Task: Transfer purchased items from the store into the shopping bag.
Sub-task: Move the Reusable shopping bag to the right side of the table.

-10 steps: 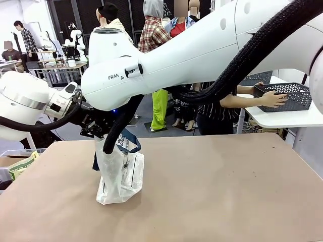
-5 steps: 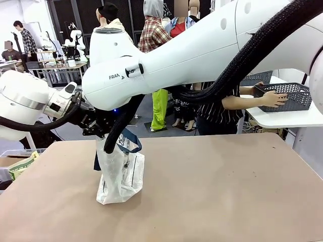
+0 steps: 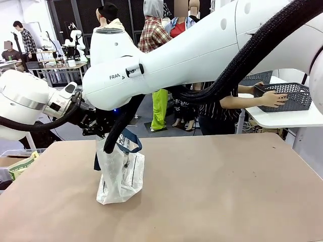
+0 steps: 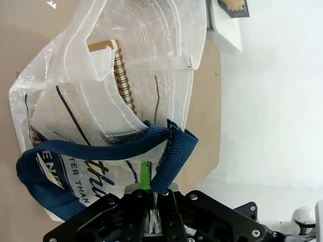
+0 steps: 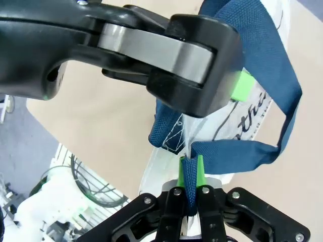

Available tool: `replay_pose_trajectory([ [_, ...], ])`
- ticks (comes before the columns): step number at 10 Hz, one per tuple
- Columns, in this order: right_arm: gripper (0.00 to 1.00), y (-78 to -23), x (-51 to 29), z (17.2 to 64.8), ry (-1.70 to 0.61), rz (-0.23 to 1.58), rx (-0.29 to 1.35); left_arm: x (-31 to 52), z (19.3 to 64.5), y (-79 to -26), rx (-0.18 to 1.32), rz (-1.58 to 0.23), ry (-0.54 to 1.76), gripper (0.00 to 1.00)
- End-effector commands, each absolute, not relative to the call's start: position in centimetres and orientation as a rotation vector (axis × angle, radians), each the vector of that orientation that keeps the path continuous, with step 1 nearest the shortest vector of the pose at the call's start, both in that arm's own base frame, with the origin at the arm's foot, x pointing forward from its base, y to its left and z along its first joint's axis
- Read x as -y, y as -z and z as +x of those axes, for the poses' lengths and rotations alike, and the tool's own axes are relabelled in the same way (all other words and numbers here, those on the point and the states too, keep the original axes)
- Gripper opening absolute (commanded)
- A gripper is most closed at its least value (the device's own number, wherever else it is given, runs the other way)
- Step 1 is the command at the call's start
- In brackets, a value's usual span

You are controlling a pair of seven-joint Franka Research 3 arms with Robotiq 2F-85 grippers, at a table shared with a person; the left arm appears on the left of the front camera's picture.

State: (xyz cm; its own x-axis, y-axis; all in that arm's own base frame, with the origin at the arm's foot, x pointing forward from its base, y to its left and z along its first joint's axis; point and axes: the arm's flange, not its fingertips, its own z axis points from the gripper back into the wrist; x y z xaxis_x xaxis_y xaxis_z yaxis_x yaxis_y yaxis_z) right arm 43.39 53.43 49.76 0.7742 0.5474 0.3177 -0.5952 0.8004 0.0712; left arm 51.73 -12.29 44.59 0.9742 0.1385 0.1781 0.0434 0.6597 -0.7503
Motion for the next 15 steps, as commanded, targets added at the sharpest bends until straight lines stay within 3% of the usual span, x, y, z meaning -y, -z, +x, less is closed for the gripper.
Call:
replay_pose_trajectory([
  [1,0.37,-50.0,-52.7,42.9,-0.587,0.170,0.317,12.0,52.2,-44.7,0.215,-0.824,-0.077,0.00],
  [4,0.97,-50.7,-51.7,42.0,-0.571,0.176,0.330,12.1,52.2,-44.5,0.202,-0.812,-0.090,0.00],
  [7,1.00,-53.0,-49.0,41.4,-0.534,0.210,0.356,12.0,52.1,-44.5,0.200,-0.810,-0.083,0.00],
  [10,1.00,-57.5,-40.6,41.2,-0.387,0.185,0.435,11.8,51.8,-44.5,0.209,-0.803,-0.089,0.00],
  [15,1.00,-58.9,-19.0,42.4,0.205,0.072,0.439,11.8,51.7,-44.6,0.222,-0.777,-0.084,0.00],
])
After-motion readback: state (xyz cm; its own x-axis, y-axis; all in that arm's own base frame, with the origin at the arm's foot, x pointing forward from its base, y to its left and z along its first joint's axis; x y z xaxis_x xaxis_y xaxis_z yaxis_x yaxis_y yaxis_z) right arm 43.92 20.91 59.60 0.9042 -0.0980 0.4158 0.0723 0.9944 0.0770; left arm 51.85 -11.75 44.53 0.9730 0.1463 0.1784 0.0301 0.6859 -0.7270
